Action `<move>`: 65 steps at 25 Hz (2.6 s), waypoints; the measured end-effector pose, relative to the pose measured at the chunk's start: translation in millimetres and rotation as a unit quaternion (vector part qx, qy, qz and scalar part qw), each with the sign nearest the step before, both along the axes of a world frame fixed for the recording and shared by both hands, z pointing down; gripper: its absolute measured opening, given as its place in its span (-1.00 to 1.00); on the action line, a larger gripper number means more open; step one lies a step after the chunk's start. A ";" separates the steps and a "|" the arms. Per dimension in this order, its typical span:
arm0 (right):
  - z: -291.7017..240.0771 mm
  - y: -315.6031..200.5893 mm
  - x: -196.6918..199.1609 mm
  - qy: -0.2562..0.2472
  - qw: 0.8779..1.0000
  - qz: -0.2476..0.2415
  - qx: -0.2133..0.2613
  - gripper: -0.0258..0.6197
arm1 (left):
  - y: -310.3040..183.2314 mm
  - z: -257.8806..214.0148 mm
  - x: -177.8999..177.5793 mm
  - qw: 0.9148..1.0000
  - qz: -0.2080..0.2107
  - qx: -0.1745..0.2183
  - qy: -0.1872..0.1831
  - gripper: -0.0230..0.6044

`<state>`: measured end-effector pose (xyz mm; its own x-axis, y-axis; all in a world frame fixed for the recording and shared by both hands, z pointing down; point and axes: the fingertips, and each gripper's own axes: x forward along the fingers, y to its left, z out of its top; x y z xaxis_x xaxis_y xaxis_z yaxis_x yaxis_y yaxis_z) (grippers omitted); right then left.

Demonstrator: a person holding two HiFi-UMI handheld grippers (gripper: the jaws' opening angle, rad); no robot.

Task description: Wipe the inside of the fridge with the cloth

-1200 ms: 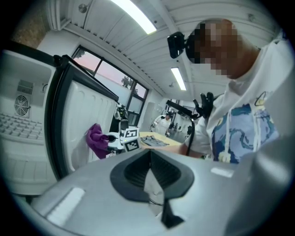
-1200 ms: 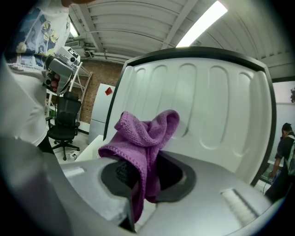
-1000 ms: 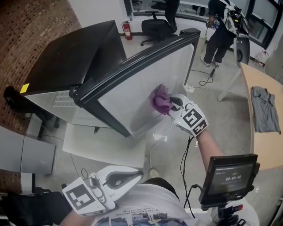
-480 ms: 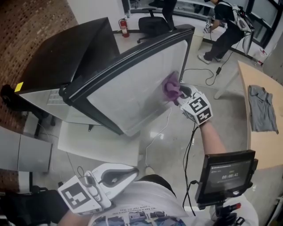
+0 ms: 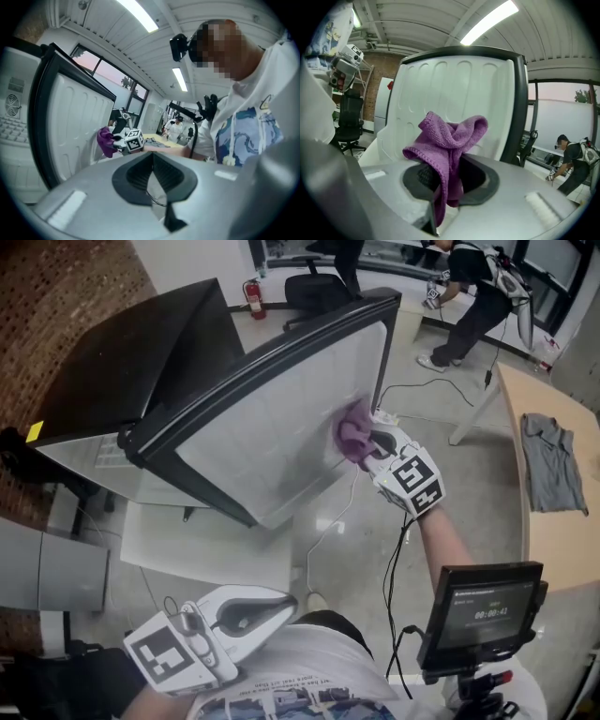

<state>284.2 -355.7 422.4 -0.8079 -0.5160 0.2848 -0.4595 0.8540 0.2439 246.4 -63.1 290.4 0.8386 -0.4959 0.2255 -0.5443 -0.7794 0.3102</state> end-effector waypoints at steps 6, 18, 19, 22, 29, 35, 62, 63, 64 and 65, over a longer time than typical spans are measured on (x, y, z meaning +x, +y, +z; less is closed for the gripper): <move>-4.3 74.5 -54.2 0.015 0.994 -0.109 0.019 -0.68 | 3.1 1.1 -5.3 1.000 0.005 -0.002 0.003 -0.91; 16.4 141.7 -128.5 0.153 0.952 -0.250 0.084 -0.68 | 11.1 -2.0 -29.7 1.000 -0.016 -0.003 0.013 -0.91; 18.1 140.7 -130.3 0.171 0.947 -0.257 0.093 -0.68 | 11.4 -1.6 -31.9 1.000 -0.019 -0.003 0.014 -0.91; 23.7 135.0 -134.5 0.231 0.924 -0.279 0.123 -0.68 | 11.8 -1.2 -35.9 1.000 -0.025 -0.001 0.019 -0.91; 45.8 117.5 -135.7 0.352 0.862 -0.316 0.181 -0.68 | 11.2 0.0 -39.8 0.999 -0.035 -0.005 0.026 -0.91; 57.2 99.7 -123.4 0.381 0.853 -0.310 0.179 -0.68 | 8.2 1.8 -40.6 0.999 -0.041 -0.009 0.025 -0.91; 51.1 -20.5 -16.2 0.435 0.885 -0.107 0.131 -0.68 | 3.1 4.6 -10.4 1.000 -0.018 -0.006 0.015 -0.91; 47.9 -22.2 -14.1 0.429 0.889 -0.098 0.130 -0.68 | 3.0 4.4 -9.1 1.000 -0.017 -0.005 0.015 -0.91; 44.5 -23.6 -11.9 0.422 0.893 -0.089 0.128 -0.68 | 2.9 4.6 -8.3 1.000 -0.016 -0.006 0.015 -0.91; 41.1 -24.9 -9.7 0.415 0.898 -0.080 0.126 -0.68 | 2.5 4.8 -8.0 1.000 -0.016 -0.007 0.016 -0.91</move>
